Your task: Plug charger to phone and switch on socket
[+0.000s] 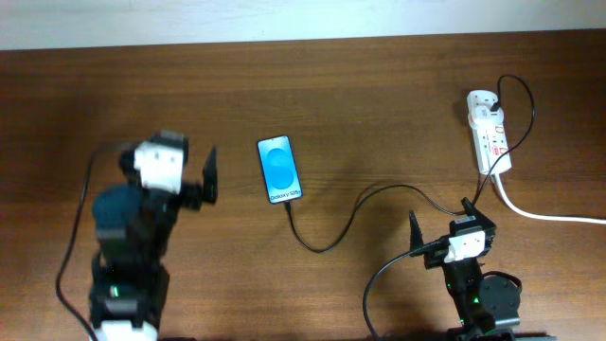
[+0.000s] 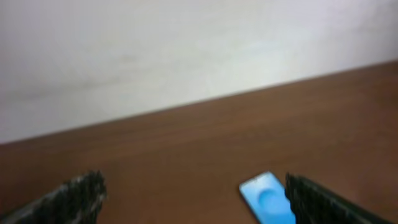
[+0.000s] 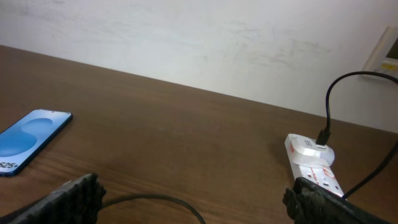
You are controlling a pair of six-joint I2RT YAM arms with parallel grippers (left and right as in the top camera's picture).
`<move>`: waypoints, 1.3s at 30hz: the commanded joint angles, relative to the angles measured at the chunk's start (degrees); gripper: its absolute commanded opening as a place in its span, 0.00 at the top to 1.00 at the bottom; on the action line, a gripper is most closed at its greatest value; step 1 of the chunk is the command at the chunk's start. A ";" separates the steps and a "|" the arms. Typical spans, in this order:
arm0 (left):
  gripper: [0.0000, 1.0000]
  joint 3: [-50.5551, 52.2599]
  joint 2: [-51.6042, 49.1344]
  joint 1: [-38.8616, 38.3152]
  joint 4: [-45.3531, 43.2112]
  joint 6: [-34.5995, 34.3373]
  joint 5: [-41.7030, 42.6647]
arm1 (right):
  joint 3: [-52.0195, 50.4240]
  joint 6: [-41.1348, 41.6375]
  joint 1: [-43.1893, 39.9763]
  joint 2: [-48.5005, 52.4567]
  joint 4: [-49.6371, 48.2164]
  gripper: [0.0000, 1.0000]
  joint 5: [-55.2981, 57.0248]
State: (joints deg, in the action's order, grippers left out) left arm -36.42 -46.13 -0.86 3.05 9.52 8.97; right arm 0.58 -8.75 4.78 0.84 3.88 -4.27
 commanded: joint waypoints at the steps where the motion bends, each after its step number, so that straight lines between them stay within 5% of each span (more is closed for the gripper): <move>1: 0.01 11.56 9.92 2.36 -5.70 1.79 1.20 | -0.26 0.83 0.50 -0.63 0.39 0.02 0.28; 17: 0.01 36.04 37.03 4.76 -9.88 5.60 0.28 | -0.26 0.83 0.50 -0.63 0.37 0.02 0.28; 22: 0.01 35.91 42.49 4.61 0.79 5.62 -0.52 | -0.26 0.83 0.50 -0.63 0.37 0.02 0.28; 39: 0.01 35.91 45.83 2.12 0.90 5.55 -0.70 | -0.26 0.83 0.50 -0.63 0.37 0.02 0.26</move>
State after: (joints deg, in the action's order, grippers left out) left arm -0.64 -0.84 1.50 3.60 14.17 8.67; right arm 0.58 -8.75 4.78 0.80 3.88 -4.29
